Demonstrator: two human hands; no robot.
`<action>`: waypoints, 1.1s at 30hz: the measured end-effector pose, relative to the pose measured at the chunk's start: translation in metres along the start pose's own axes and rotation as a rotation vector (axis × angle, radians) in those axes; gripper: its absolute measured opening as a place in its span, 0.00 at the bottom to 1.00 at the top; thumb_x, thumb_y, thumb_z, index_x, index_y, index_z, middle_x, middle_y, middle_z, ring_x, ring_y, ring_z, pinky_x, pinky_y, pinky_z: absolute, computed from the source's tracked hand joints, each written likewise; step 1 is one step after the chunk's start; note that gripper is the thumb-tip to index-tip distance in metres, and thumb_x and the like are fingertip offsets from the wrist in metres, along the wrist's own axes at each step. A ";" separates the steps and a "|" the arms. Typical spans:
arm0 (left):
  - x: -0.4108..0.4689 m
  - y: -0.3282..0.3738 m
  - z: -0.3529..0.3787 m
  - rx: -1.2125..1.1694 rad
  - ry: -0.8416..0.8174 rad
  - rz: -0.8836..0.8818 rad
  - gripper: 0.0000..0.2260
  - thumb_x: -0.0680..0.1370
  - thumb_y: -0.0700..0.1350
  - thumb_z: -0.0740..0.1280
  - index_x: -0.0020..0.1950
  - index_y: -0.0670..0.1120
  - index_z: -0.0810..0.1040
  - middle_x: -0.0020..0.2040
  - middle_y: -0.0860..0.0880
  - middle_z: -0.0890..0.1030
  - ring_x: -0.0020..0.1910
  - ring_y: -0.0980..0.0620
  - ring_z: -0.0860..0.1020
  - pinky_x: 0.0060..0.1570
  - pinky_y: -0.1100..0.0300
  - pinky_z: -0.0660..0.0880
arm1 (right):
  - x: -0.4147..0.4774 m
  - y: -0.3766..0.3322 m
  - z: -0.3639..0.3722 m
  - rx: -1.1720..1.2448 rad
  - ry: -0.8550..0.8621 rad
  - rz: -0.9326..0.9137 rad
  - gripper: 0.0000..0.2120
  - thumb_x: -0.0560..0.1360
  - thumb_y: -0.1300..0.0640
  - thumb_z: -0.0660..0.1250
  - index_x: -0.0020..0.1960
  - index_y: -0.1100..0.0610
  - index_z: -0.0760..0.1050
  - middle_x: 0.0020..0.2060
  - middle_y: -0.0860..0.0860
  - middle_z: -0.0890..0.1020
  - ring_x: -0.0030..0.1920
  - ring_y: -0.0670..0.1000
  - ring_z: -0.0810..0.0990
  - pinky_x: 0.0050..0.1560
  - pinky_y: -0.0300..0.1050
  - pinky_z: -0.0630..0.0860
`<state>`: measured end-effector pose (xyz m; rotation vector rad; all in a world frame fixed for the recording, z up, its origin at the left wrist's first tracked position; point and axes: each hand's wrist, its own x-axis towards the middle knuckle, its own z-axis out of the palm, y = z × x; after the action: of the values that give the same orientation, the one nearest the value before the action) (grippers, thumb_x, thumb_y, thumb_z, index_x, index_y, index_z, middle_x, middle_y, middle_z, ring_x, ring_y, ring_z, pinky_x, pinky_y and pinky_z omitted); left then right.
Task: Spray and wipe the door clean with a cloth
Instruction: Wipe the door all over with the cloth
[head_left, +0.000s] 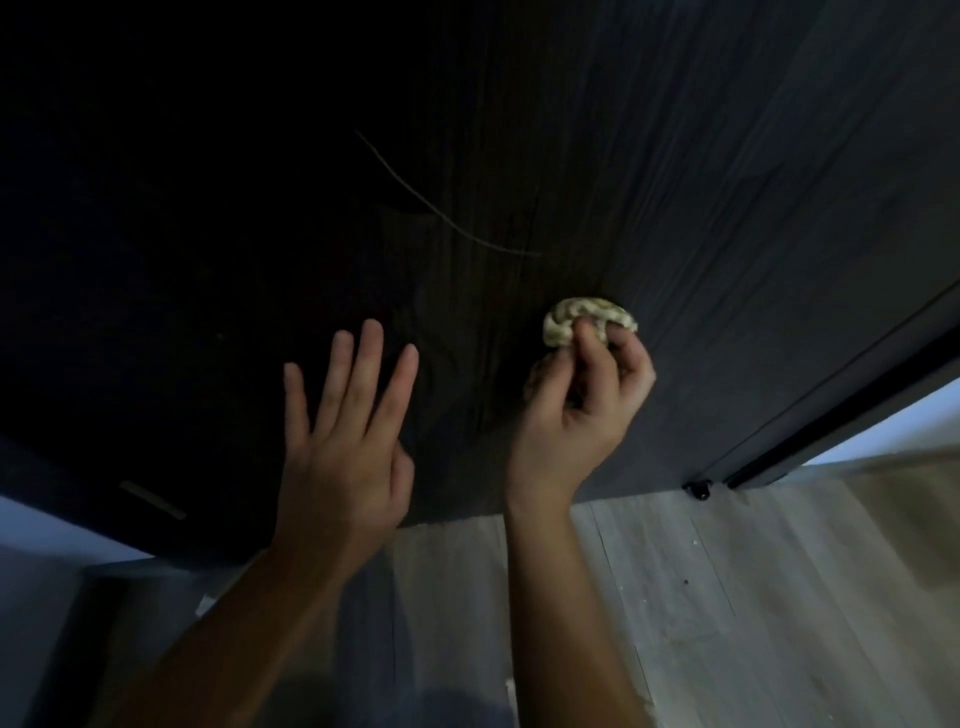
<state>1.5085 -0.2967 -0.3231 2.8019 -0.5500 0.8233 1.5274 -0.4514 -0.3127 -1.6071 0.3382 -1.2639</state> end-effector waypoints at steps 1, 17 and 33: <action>0.001 0.000 0.000 0.016 -0.002 0.005 0.37 0.70 0.41 0.63 0.78 0.46 0.54 0.79 0.46 0.44 0.78 0.45 0.46 0.73 0.36 0.47 | -0.002 -0.007 0.002 -0.006 -0.020 -0.015 0.12 0.75 0.68 0.66 0.57 0.61 0.79 0.59 0.58 0.73 0.63 0.52 0.73 0.63 0.48 0.73; 0.027 0.005 -0.020 0.027 0.003 -0.004 0.37 0.71 0.43 0.61 0.78 0.51 0.50 0.78 0.48 0.39 0.77 0.47 0.40 0.72 0.38 0.41 | 0.007 -0.049 0.009 -0.018 -0.228 -0.204 0.11 0.71 0.69 0.66 0.51 0.62 0.82 0.57 0.58 0.74 0.61 0.51 0.73 0.63 0.38 0.70; 0.033 -0.018 -0.041 0.061 0.138 -0.027 0.37 0.72 0.43 0.62 0.78 0.50 0.49 0.78 0.49 0.39 0.77 0.49 0.39 0.70 0.34 0.41 | 0.035 -0.045 0.003 0.098 0.016 0.043 0.12 0.74 0.68 0.65 0.54 0.59 0.81 0.57 0.56 0.74 0.60 0.45 0.73 0.63 0.39 0.71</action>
<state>1.5216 -0.2792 -0.2717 2.7726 -0.4713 1.0353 1.5281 -0.4548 -0.2557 -1.4995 0.3145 -1.2423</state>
